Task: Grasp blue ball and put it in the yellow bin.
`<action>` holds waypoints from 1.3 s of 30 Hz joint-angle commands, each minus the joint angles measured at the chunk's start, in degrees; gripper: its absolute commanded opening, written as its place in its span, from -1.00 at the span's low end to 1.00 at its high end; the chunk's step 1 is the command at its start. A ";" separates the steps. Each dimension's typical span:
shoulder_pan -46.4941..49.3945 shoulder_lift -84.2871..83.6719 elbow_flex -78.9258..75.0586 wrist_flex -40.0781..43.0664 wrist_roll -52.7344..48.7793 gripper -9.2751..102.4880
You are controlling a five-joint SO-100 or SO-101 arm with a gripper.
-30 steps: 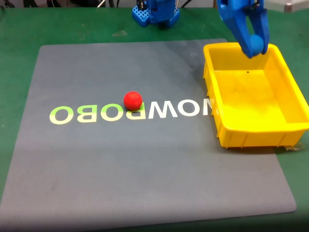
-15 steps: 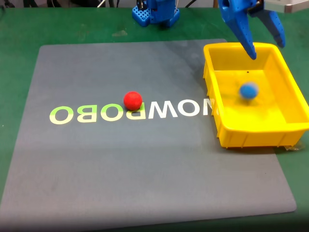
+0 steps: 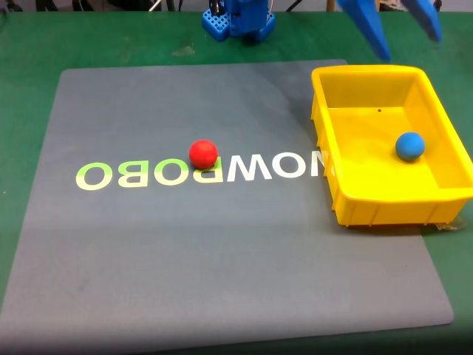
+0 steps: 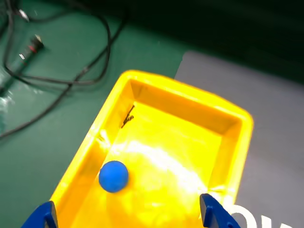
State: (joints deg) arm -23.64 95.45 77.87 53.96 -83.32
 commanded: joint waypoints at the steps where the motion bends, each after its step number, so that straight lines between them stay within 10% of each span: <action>1: 4.13 10.81 4.22 0.53 -0.26 -0.24; 16: 19.95 56.25 60.64 -2.99 -11.87 -0.83; 39: 25.40 90.44 97.12 8.88 -15.64 -0.83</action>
State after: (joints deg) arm 1.41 182.64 174.46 58.80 -99.67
